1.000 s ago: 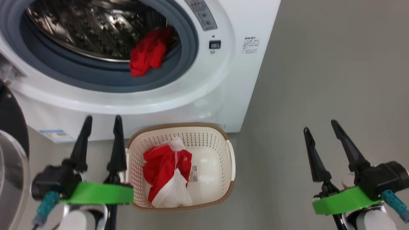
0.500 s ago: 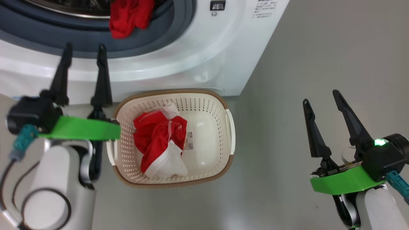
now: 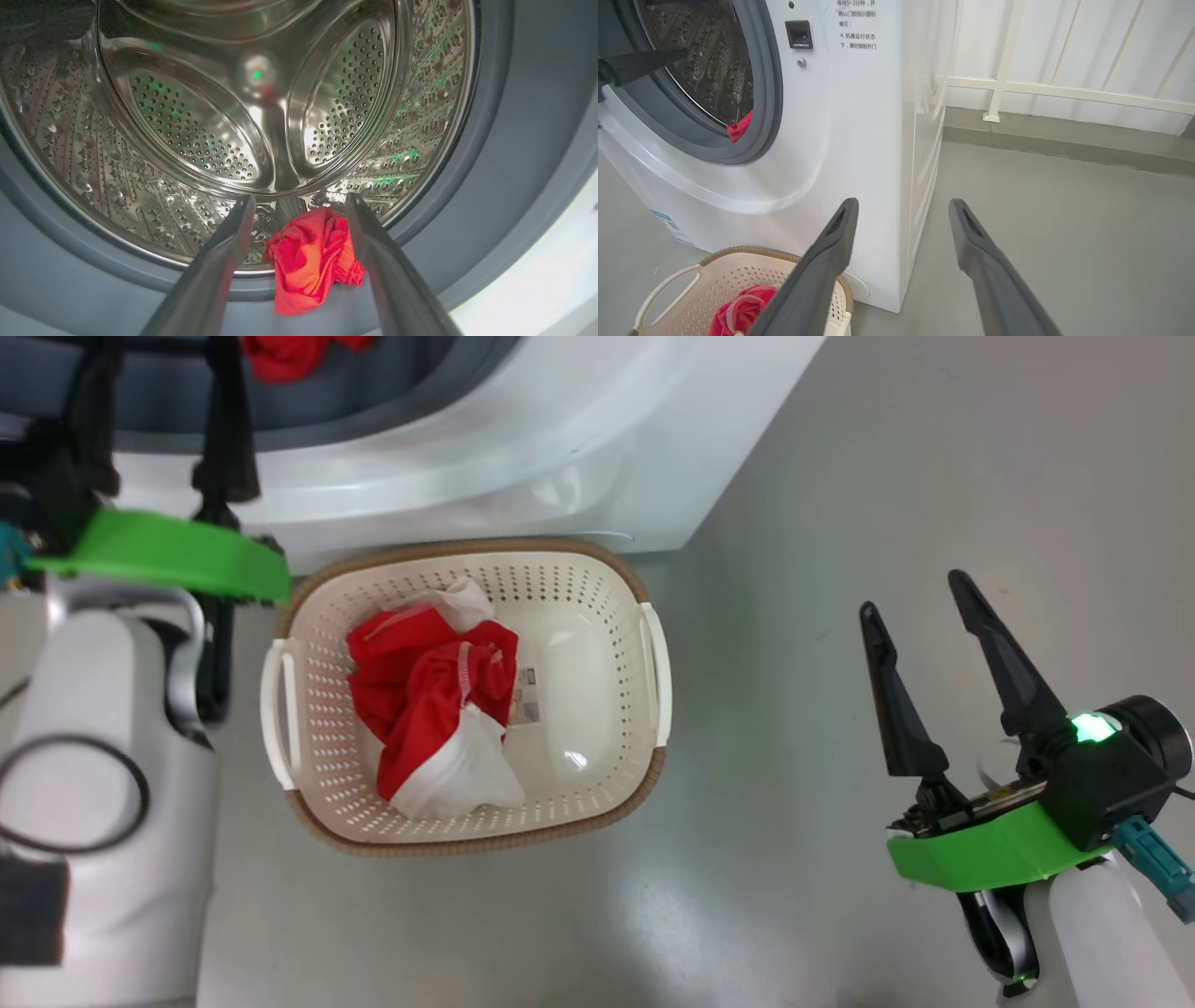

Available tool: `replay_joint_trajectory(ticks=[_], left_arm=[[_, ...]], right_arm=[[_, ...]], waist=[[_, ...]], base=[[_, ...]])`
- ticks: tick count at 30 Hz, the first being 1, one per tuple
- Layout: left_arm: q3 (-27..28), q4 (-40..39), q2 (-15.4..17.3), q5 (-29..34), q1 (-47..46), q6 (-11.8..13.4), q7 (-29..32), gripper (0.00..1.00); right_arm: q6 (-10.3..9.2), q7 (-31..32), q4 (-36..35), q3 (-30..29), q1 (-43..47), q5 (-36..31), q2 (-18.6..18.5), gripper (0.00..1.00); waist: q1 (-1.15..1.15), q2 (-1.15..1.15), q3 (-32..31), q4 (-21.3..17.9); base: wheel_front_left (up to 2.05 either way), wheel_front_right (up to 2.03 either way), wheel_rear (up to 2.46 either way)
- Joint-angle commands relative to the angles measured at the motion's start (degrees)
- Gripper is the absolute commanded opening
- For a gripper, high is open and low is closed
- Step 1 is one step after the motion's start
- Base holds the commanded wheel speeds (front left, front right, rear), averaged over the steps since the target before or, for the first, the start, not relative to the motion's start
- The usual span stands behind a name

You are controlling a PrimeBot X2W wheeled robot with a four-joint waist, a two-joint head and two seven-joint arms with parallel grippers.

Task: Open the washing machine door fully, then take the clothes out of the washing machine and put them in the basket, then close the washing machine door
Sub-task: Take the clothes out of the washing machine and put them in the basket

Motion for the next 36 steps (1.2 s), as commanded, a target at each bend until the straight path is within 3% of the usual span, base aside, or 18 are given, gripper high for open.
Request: replay_joint_trajectory(ticks=[1,13,28,36], left_arm=[[1.4,-0.8,2.5,0.5,-0.9,-0.5,-0.3,1.00],[-0.2,11.2,5.3,-1.3,-13.5,-2.7,1.6,1.00],[-8.3,17.7,7.7,-20.1,-23.1,-3.6,21.2,1.00],[-12.4,20.9,10.7,-19.8,-24.2,-3.6,24.6,1.00]], right_arm=[[0.26,-0.4,-1.4,1.4,-0.7,-0.1,-0.2,1.00],[0.26,-0.4,-1.2,2.1,-2.6,0.4,-0.2,1.00],[0.26,-0.4,-0.3,3.5,-4.9,1.0,-0.2,1.00],[0.26,-0.4,-0.1,3.8,-5.1,1.2,-0.2,1.00]], waist=[[0.00,0.00,0.7,-0.6],[0.00,0.00,4.2,-1.9],[0.00,0.00,6.5,-3.3],[0.00,0.00,6.8,-4.0]], base=[[0.00,0.00,0.00],[0.00,0.00,0.00],[0.00,0.00,0.00],[0.00,0.00,0.00]])
